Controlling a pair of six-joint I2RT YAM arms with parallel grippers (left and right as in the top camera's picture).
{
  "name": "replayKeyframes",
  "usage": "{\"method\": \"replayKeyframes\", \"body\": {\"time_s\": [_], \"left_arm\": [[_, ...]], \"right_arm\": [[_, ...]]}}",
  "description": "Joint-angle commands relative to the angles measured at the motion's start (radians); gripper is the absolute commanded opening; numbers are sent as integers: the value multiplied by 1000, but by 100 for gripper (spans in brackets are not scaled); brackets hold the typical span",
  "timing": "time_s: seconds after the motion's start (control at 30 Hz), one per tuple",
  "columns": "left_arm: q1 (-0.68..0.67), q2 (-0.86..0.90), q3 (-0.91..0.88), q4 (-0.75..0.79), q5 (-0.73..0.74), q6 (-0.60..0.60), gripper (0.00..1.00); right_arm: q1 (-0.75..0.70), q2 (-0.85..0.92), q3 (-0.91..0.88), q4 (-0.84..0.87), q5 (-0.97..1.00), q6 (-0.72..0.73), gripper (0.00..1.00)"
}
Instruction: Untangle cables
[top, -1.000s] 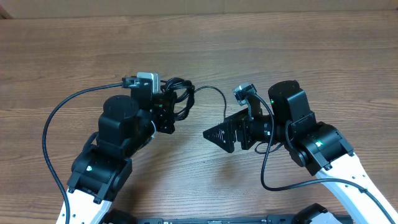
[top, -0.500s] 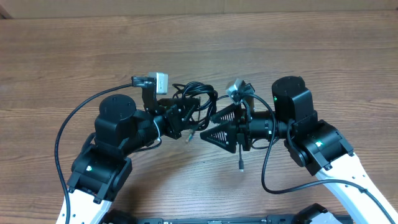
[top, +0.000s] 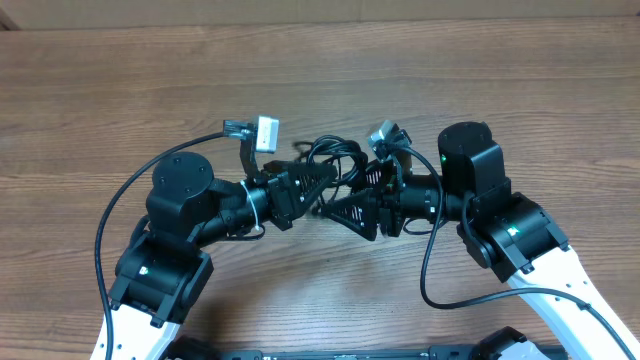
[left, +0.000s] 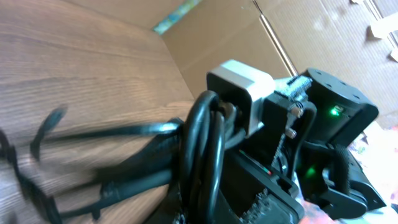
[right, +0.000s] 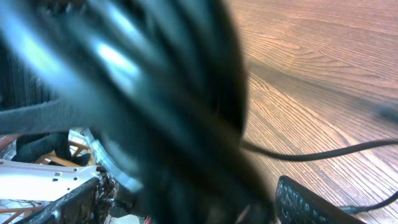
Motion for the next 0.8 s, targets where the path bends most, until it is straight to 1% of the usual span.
{"method": "replayKeyframes", "body": {"time_s": [0.0, 0.07, 0.2, 0.27, 0.33, 0.4, 0.43, 0.47, 0.5, 0.57, 0.73, 0.77], "left_arm": [[-2, -12, 27, 4, 19, -15, 4], [-2, -7, 27, 0, 8, -14, 4], [-2, 2, 27, -2, -1, -15, 4], [10, 2, 27, -3, 0, -51, 4], [63, 2, 27, -34, 14, -115, 4], [142, 2, 27, -60, 85, -145, 4], [175, 2, 27, -60, 136, -147, 4], [189, 2, 27, -60, 150, -155, 4], [201, 2, 27, -60, 167, -157, 4], [207, 2, 27, -63, 177, -161, 4], [206, 2, 27, -63, 214, -164, 4], [206, 2, 27, -63, 217, -164, 4]], "right_arm": [[-1, -12, 6, 17, -40, 0, 80], [-1, -12, 6, 32, -63, 29, 79], [-1, -12, 6, 29, -53, 32, 77], [-4, -12, 6, 10, -11, 18, 78], [-16, -12, 6, 9, -5, 14, 79], [-26, -12, 6, 17, -5, 13, 78], [-26, -12, 6, 24, -5, 13, 77], [-26, -12, 6, 31, -6, 13, 74], [-26, -12, 6, 48, -23, 13, 68], [-26, -12, 6, 79, -49, 13, 65], [-25, -12, 6, 126, -54, 2, 64], [-25, -12, 6, 131, -54, -7, 59]]}}
